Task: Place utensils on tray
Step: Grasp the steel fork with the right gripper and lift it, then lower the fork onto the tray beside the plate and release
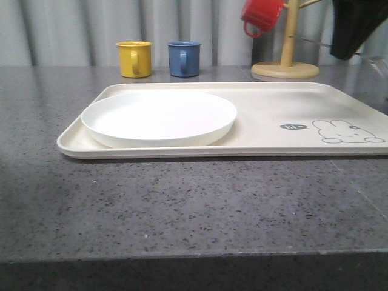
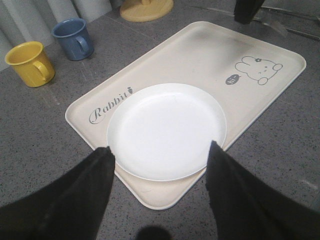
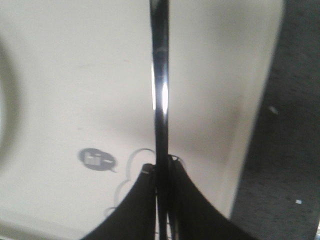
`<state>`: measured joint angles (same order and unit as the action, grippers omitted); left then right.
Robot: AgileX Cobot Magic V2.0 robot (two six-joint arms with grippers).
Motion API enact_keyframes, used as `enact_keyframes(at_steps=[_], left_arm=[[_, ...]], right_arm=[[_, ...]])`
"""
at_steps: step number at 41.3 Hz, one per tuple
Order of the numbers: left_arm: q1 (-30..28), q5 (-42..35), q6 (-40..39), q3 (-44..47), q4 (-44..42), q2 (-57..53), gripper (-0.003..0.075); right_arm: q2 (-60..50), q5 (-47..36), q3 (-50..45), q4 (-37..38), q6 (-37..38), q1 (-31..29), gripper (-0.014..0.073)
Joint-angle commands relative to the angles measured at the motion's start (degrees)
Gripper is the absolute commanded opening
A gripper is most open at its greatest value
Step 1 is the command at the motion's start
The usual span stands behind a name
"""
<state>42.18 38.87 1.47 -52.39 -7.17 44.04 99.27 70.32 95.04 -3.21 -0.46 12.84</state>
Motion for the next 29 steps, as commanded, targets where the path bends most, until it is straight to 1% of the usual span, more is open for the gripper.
enact_keyframes(at_steps=[1, 7, 11, 17, 21, 24, 26, 29], left_arm=[[0.45, -4.37, -0.53, -1.63, 0.14, -0.02, 0.0408], [0.45, -4.37, -0.53, -1.63, 0.14, -0.02, 0.0408], [0.45, -4.37, -0.53, -1.63, 0.14, -0.02, 0.0408], [0.45, -4.37, -0.53, -1.63, 0.14, -0.02, 0.0408], [0.45, -4.37, -0.53, -1.63, 0.14, -0.02, 0.0408], [0.45, -4.37, -0.53, -1.63, 0.14, -0.02, 0.0408], [0.45, -4.37, -0.53, -1.63, 0.14, -0.02, 0.0408], [0.45, -4.37, -0.53, -1.63, 0.14, -0.02, 0.0408]], right_arm=[[-0.60, 2.87, 2.63, 2.67, 6.05, 3.31, -0.0055], [2.97, 2.07, 2.69, 3.21, 15.43, 6.31, -0.0055], [5.04, 1.74, 2.69, 2.37, 20.35, 6.93, -0.0055], [7.03, 0.90, 2.69, 0.67, 24.34, 7.03, -0.0055], [7.62, 0.33, 2.69, -0.05, 24.86, 7.03, -0.0051], [7.77, 0.33, 2.69, -0.05, 24.86, 7.03, -0.0010], [7.77, 0.32, 2.69, 0.00, 24.86, 7.03, 0.0036], [7.77, 0.32, 2.69, 0.00, 24.86, 7.03, 0.0146]])
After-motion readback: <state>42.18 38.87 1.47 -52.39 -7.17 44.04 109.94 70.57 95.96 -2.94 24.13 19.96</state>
